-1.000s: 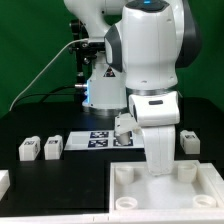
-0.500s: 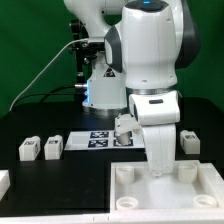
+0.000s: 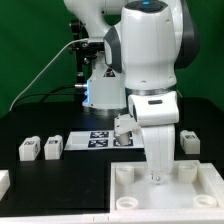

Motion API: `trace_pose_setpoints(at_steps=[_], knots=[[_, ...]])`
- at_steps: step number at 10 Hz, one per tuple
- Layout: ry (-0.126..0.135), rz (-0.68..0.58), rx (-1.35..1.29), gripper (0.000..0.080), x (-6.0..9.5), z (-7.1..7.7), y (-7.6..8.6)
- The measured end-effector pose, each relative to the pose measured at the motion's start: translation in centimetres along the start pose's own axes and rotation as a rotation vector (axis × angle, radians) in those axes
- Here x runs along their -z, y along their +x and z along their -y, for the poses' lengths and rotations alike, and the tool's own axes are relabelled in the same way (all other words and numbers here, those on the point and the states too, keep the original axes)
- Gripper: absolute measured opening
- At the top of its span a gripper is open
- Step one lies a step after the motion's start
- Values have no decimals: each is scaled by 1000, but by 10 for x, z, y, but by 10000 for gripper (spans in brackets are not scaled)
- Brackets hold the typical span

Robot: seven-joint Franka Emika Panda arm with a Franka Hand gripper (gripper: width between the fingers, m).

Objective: Assemble one leg

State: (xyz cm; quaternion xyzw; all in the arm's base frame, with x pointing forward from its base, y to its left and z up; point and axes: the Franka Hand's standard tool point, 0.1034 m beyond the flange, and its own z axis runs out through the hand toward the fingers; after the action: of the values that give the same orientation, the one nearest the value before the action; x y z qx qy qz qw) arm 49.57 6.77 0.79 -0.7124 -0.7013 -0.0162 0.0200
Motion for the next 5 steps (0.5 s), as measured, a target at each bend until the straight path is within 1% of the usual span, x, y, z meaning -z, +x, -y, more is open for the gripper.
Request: trace_pose_setpoints(at_steps=[1,5], knots=[[0,0,0,644,0,0,0],[0,0,-2,649,0,0,-1]])
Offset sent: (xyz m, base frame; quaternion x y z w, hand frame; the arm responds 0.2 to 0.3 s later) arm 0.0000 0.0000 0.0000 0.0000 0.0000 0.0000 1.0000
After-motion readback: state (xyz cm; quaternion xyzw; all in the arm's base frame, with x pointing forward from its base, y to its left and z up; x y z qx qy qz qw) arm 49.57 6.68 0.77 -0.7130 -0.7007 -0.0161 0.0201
